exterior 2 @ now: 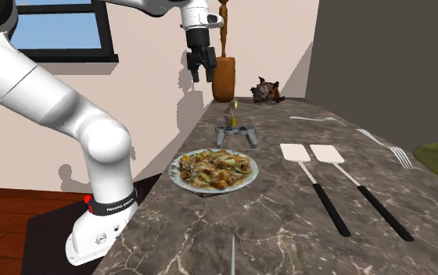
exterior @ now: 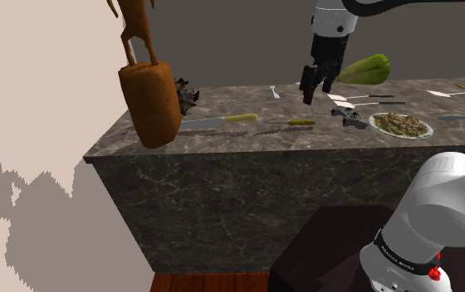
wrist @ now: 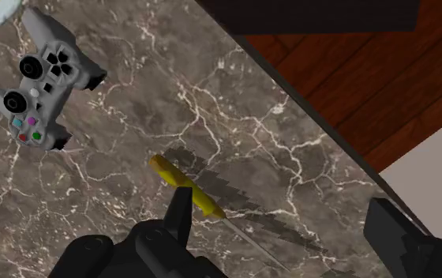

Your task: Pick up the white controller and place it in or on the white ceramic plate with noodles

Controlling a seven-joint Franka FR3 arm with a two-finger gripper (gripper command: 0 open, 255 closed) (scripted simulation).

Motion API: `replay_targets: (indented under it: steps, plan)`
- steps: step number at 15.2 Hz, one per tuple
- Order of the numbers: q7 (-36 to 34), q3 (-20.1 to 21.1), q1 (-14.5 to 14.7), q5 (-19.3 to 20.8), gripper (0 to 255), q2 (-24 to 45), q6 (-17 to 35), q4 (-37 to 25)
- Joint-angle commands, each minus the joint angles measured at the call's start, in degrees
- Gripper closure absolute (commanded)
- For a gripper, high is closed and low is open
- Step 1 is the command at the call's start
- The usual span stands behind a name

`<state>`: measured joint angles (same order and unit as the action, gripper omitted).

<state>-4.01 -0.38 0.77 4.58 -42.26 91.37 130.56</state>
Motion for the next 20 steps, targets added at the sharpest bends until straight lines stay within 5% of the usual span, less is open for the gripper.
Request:
replay_targets:
  steps: [1, 17, 20]
  plan:
    - [0.00, 0.00, 0.00, 0.00, 0, 0.00, 0.00, 0.00]
    - [17.96, -21.66, -8.17, 9.65, 0, -1.15, 5.30, 8.00]
    - [17.84, -22.13, -8.36, 10.09, 0, -1.32, 7.50, 10.36]
